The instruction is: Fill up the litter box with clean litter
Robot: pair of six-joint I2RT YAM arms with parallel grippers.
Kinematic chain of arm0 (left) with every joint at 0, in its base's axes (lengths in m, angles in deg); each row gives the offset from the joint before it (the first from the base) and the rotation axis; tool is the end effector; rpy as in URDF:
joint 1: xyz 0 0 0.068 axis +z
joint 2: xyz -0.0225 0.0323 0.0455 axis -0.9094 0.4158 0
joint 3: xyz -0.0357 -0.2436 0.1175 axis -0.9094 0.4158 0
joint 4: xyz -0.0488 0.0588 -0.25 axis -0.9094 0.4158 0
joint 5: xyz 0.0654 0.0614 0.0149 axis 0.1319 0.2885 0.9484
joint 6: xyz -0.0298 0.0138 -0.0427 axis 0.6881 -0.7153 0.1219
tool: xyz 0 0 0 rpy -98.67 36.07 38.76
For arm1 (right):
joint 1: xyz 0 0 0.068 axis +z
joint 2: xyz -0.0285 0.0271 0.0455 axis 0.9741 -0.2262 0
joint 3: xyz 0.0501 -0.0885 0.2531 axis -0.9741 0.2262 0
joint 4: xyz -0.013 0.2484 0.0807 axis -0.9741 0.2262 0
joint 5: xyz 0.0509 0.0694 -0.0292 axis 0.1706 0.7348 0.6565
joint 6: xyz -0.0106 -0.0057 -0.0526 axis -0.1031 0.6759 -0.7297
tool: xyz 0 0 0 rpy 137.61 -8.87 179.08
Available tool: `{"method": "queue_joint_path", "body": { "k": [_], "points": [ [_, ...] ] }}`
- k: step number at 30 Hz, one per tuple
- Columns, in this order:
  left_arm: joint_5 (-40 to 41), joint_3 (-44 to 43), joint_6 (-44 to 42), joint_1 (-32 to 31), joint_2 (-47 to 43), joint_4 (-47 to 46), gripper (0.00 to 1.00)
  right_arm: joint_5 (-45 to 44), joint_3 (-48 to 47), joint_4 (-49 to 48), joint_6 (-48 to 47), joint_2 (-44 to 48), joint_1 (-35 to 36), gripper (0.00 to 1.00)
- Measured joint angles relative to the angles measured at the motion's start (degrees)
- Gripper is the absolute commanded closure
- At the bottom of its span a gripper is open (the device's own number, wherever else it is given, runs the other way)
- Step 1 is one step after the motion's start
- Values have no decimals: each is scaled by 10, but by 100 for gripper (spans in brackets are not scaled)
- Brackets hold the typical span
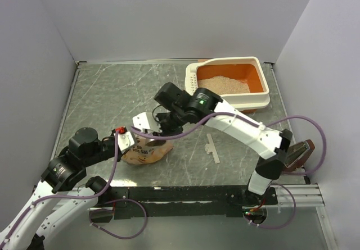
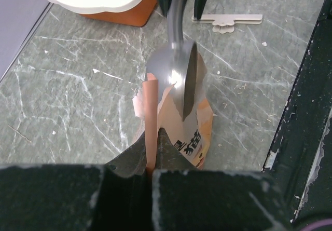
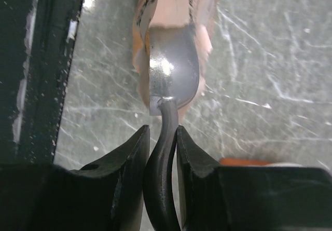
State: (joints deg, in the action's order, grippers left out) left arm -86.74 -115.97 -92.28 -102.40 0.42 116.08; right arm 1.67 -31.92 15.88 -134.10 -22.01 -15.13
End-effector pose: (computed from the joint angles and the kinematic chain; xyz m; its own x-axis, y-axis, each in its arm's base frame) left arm 0.0707 -0.0681 0.3354 0.0574 0.3897 -0.9192 0.8562 0.4543 0.2461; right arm 0.1466 0.2948 0.4083 0.4152 -0.7178 -0.5590 -0.9097 -0.3191 -0.2659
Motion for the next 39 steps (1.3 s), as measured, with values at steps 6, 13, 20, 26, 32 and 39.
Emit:
{"method": "queue_joint_path", "body": {
  "k": [6,13,20,26,32,39],
  "points": [
    [12,8,3,0,-8,-14,99,15,-26,-3,50,-50,0,100],
    [42,52,23,0,-59,-52,99,27,-20,-24,207,-54,-29,100],
    [65,103,60,0,-99,-112,99,21,32,-50,382,-52,-71,100],
    [76,131,87,0,-130,-134,99,10,39,-49,461,-52,-77,100],
    [83,180,122,0,-137,-209,99,-31,-15,-4,500,-91,-77,100],
    [94,218,138,0,-167,-244,99,-43,-22,3,527,-123,-77,100]
  ]
}}
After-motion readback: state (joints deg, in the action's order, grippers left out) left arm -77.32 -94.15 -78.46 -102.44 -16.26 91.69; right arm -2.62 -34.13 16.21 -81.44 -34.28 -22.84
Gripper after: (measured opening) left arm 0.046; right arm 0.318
